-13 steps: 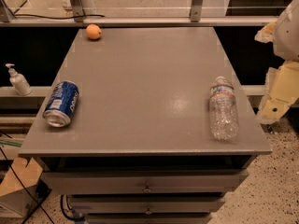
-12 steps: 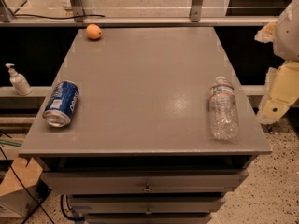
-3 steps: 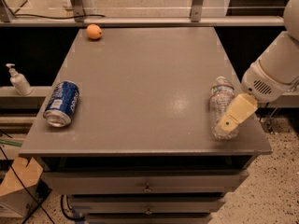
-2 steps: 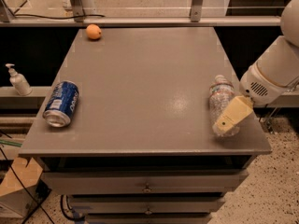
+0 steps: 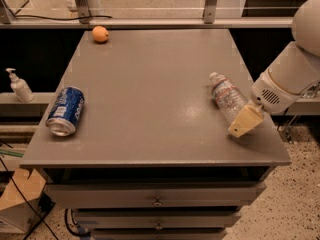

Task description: Move water bottle near pepsi can

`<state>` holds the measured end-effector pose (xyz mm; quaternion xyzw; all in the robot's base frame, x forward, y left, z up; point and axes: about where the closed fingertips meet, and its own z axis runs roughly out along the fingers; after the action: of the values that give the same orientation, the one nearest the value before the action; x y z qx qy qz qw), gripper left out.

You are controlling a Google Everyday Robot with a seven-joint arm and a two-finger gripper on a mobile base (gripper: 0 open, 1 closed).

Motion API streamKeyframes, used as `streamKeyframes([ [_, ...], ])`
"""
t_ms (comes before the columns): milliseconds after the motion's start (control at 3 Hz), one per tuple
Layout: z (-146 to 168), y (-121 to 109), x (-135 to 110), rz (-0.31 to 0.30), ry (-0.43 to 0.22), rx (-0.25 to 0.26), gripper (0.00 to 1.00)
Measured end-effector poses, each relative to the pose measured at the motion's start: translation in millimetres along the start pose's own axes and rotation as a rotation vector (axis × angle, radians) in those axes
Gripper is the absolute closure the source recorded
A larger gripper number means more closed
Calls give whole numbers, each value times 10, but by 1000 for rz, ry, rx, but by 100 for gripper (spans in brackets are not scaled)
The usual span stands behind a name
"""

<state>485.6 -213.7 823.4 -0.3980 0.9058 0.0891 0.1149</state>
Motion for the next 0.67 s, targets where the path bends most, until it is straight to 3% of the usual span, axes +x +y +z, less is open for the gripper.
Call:
streamKeyframes([
  [333, -121, 31, -133, -48, -7, 31, 87],
  [667, -435, 142, -449, -183, -57, 78, 100],
])
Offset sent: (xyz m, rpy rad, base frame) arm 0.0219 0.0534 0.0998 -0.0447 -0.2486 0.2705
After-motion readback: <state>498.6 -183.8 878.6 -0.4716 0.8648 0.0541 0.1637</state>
